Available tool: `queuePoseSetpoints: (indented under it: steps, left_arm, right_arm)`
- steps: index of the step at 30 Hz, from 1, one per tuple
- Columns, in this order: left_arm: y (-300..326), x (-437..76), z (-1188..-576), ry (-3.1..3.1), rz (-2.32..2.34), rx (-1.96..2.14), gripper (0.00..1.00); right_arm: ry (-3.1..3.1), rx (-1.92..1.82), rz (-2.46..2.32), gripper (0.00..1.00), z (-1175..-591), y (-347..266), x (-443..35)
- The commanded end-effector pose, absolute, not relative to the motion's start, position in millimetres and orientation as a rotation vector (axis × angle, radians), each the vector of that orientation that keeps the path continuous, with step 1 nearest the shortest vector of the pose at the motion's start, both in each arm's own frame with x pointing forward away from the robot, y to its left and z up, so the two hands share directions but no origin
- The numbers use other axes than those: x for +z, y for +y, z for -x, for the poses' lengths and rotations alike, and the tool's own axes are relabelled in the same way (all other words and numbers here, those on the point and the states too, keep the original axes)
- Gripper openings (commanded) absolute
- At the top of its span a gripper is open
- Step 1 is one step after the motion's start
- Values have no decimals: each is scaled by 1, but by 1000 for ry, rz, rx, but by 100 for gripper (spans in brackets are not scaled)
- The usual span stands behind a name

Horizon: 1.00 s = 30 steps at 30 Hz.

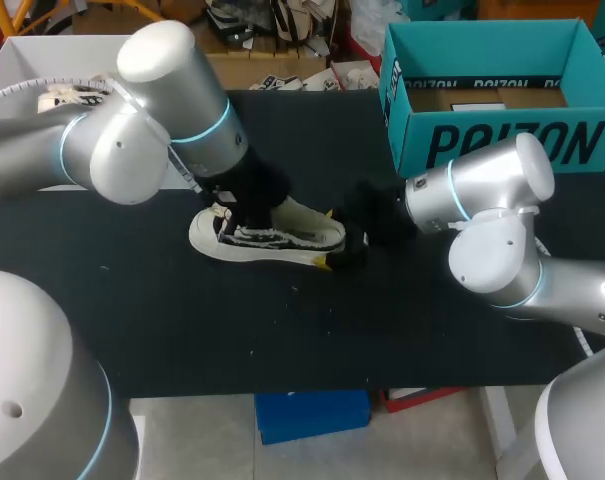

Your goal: Take the shoe out of the shoebox, open the shoe tongue, remove and reinsert the insole, then place the shoe into the shoebox

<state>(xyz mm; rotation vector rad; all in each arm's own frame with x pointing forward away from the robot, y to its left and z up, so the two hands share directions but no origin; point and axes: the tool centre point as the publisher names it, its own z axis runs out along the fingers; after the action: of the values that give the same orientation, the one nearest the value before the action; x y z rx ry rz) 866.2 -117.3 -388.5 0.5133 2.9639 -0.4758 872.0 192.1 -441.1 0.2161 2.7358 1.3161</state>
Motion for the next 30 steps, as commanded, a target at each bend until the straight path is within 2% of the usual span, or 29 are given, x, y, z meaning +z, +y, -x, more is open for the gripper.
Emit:
queuePoseSetpoints:
  steps: [1,30]
  left_arm:
    - [-112,-384,-866,2957,-513,-501,0]
    - [-110,-363,-872,2949,-502,-589,0]
  right_arm:
    - [2738,1312,-218,0,-873,193,-443]
    - [2738,1312,-218,0,-873,193,-443]
